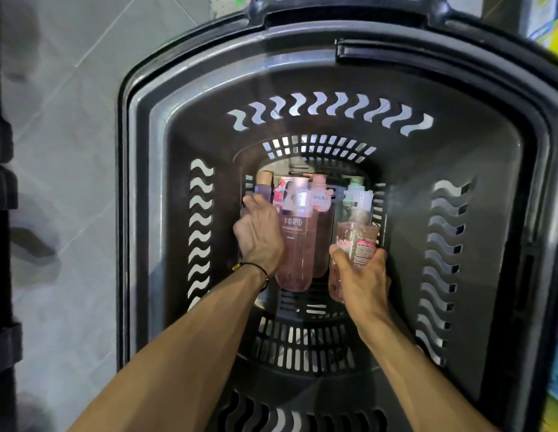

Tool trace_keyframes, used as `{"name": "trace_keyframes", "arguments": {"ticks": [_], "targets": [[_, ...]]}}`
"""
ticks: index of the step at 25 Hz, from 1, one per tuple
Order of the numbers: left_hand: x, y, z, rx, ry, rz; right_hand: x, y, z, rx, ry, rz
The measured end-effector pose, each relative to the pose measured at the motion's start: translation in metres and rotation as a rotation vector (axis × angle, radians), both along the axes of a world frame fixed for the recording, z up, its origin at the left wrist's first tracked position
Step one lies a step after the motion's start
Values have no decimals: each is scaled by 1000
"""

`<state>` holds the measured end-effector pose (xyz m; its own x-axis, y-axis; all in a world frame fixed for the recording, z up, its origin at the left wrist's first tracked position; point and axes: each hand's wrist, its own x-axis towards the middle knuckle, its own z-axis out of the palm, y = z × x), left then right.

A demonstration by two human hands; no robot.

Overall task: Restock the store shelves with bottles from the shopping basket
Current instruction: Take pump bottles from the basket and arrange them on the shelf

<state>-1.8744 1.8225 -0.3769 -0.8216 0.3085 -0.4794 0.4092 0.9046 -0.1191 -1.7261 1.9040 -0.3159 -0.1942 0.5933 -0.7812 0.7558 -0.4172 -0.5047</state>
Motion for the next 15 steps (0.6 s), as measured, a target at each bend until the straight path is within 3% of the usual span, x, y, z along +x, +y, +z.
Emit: {"name": "trace_keyframes", "arguments": {"ticks": [7, 10, 15], "targets": [[16, -16, 31, 54, -117, 119, -2, -2, 17, -5, 55, 8], [18, -20, 46, 317, -225, 570, -4, -5, 26, -10, 46, 44], [14, -28, 124, 849, -633, 1003, -10, 6, 83, -5, 126, 78]]}}
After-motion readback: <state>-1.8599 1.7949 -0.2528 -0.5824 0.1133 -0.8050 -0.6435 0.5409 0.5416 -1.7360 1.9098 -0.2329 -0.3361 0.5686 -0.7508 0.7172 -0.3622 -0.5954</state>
